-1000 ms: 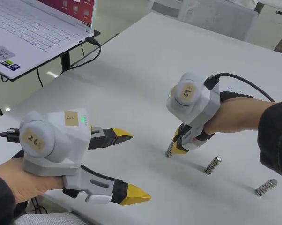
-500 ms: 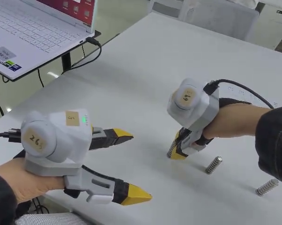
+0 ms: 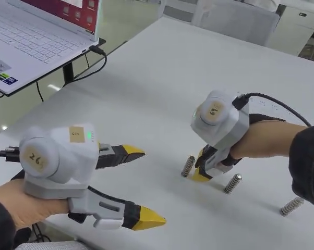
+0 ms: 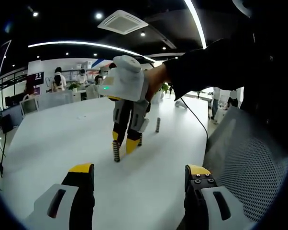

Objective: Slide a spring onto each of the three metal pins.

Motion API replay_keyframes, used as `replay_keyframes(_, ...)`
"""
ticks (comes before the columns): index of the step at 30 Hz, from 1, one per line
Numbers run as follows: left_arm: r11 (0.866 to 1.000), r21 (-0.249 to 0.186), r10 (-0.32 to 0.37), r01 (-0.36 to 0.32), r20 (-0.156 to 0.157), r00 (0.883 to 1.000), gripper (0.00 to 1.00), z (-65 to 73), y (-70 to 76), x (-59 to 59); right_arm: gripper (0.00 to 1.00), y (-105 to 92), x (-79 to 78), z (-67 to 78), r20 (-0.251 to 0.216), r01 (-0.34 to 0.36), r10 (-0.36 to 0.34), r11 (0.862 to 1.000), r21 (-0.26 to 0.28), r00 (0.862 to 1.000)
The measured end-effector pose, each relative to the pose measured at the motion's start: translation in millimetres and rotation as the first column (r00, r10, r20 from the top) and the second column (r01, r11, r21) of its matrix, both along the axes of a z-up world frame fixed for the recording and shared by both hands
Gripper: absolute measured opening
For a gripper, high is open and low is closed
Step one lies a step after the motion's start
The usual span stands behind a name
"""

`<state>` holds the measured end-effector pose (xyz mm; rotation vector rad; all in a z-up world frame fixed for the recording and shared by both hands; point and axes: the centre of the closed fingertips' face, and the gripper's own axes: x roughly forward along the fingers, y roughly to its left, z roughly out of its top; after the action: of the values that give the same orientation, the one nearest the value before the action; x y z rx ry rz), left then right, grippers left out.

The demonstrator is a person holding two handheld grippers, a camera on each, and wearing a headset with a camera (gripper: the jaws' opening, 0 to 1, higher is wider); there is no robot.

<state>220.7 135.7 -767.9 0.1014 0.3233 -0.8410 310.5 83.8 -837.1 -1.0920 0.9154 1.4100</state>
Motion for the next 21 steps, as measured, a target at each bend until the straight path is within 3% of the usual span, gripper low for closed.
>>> replay_keyframes(9, 1.0, 0.004, -0.012, 0.012, 0.0, 1.0, 0.74, 2.1, -4.4, 1.4, 0.17, -7.7, -12.0, 10.2, 0.008, 0.036, -0.037, 0.998, 0.055, 0.999)
replay_keyframes(21, 1.0, 0.003, -0.029, 0.029, 0.004, 1.0, 0.76, 7.9, -14.4, 2.2, 0.17, -13.8, -42.3, 26.3, 0.013, 0.085, -0.089, 0.98, 0.178, 0.996)
